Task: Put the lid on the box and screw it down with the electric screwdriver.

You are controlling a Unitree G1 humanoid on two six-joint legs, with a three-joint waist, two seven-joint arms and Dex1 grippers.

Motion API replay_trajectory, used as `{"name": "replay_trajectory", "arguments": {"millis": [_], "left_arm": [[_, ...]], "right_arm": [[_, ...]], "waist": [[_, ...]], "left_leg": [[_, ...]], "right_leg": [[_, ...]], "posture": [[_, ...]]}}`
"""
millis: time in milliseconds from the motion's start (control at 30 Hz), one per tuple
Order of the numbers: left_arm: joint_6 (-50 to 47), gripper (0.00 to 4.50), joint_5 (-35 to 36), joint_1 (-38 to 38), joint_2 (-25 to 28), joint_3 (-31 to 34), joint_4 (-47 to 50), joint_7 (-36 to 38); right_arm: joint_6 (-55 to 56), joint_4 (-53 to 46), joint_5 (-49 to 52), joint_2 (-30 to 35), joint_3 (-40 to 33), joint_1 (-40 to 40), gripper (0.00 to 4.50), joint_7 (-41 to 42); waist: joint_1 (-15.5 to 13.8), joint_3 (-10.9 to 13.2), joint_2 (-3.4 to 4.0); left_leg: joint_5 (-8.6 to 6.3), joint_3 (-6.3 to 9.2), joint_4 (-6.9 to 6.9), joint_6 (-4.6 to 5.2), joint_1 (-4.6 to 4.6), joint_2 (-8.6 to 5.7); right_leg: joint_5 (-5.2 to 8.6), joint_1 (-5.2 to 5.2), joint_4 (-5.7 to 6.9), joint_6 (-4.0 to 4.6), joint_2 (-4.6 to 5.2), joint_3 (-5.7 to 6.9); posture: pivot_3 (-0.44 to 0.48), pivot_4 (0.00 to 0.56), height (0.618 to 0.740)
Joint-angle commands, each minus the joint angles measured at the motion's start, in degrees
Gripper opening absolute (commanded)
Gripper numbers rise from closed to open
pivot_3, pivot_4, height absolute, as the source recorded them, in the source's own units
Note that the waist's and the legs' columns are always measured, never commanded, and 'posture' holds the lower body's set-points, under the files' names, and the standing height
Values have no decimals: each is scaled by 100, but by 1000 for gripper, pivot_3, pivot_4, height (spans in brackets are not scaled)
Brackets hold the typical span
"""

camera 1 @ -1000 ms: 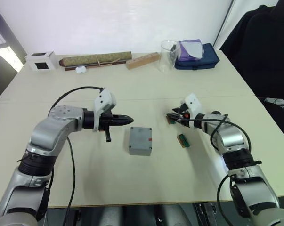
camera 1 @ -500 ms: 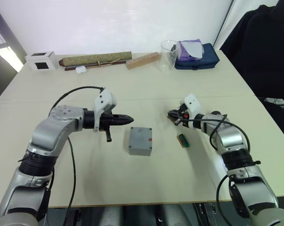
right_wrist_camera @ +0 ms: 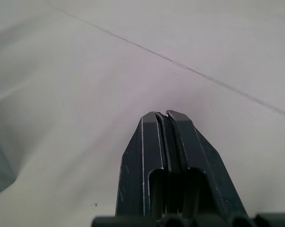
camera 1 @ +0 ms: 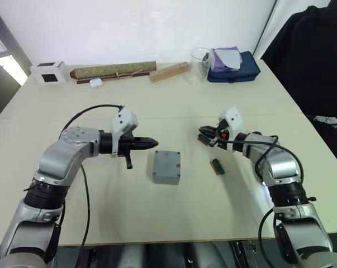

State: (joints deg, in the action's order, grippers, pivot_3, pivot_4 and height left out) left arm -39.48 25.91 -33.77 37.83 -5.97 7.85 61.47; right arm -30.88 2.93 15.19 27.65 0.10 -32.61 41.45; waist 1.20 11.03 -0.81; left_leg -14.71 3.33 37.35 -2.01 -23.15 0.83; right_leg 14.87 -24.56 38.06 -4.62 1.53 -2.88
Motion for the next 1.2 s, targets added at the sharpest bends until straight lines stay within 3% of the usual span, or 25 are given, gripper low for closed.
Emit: {"name": "replay_trajectory", "arguments": {"millis": [33, 333, 1200], "left_arm": [[-152, 0, 296, 191, 301, 270, 345, 205], [-115, 0, 518, 810, 651, 309, 744, 430], [16, 0, 346, 668, 501, 205, 535, 281]], "right_arm": [[-276, -1458, 444, 87, -170, 319, 76, 30], [-713, -2880, 660, -79, 416, 1094, 76, -210], [-620, -2390, 468, -138, 799, 1253, 76, -289]], "waist": [[5, 0, 0], [-5, 0, -1], [-6, -1, -1]], "left_leg": [[0, 2, -1, 0, 0, 0], [0, 3, 2, 0, 2, 0], [0, 3, 1, 0, 3, 1]], "right_leg": [[0, 0, -1, 0, 0, 0], [1, 3, 0, 0, 1, 0], [1, 3, 0, 0, 0, 1]], "posture": [[0, 150, 740], [0, 150, 740], [0, 150, 740]]}}
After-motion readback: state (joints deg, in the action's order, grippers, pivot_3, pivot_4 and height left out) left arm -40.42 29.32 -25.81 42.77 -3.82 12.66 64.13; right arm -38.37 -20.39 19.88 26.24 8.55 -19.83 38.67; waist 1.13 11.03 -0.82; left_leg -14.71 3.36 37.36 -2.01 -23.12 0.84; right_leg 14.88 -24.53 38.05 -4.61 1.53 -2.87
